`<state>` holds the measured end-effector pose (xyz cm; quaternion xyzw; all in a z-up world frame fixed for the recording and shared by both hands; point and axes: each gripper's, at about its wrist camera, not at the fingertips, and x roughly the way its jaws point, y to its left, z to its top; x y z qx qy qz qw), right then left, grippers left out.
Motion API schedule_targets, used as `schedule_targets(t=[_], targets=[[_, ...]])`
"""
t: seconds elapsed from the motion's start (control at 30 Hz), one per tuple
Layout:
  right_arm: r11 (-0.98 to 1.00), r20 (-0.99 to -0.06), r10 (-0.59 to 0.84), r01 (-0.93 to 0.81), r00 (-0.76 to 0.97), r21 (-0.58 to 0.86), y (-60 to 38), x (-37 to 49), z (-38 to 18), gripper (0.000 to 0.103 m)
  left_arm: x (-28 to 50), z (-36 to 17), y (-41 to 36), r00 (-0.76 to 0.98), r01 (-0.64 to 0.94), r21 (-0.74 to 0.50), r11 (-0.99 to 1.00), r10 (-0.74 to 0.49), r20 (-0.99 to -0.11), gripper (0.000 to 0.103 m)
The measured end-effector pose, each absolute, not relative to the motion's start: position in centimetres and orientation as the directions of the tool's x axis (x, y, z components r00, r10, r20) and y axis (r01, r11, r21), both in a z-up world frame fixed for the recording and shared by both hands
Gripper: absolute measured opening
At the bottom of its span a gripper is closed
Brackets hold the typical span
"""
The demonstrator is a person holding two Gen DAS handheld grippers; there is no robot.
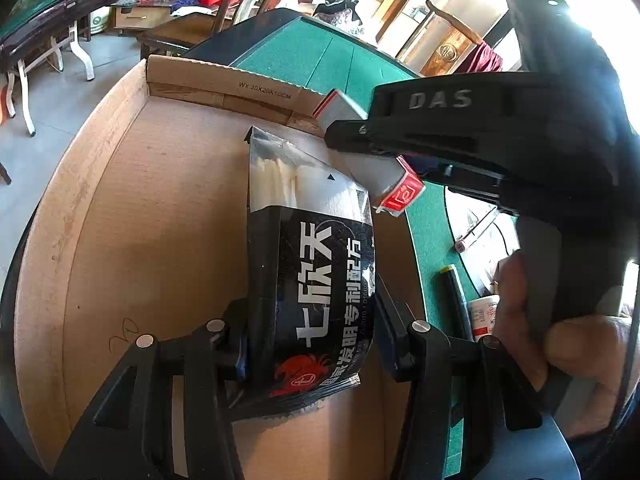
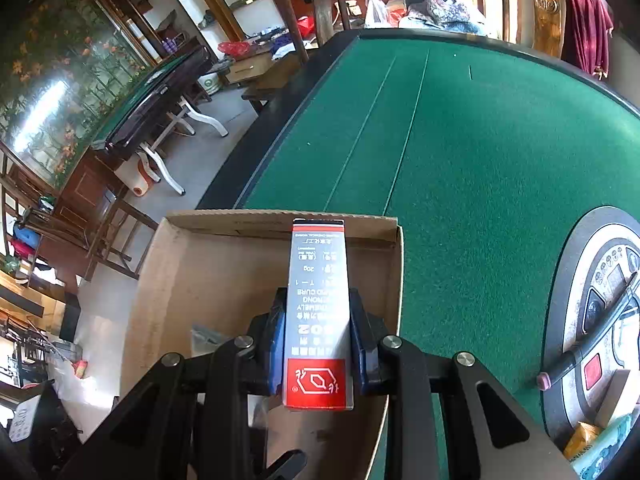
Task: Organize objects
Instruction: 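Lower the snack bag into the box with the left gripper while the right gripper drops the tube box in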
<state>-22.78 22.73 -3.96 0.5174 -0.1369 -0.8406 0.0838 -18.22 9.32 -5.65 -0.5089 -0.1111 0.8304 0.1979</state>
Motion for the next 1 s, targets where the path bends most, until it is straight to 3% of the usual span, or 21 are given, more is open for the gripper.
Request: schedule_targets(t=[0.53, 0.7, 1.0], targets=[[-0.947, -0.847, -0.274, -0.025, -0.456, 0.320, 23.5, -22.8, -4.6, 0.027, -19.1, -5.7, 8.8, -0.379, -0.187, -0.441, -0.878, 0.478, -0.792, 0.052], [-0.946, -0.853, -0.279, -0.029, -0.441, 0.324, 23.2, -23.0, -4.7, 0.027, -19.2, -5.5, 8.4, -0.381, -0.179, -0.451, -0.874, 0.484, -0.788, 0.061], [-0.939, -0.851, -0.294, -0.035, -0.436, 0.342, 23.5, -22.8, -4.3, 0.027, -19.4, -5.1, 8.2, -0.387, -0.176, -0.458, -0.871, 0.490, -0.782, 0.061]])
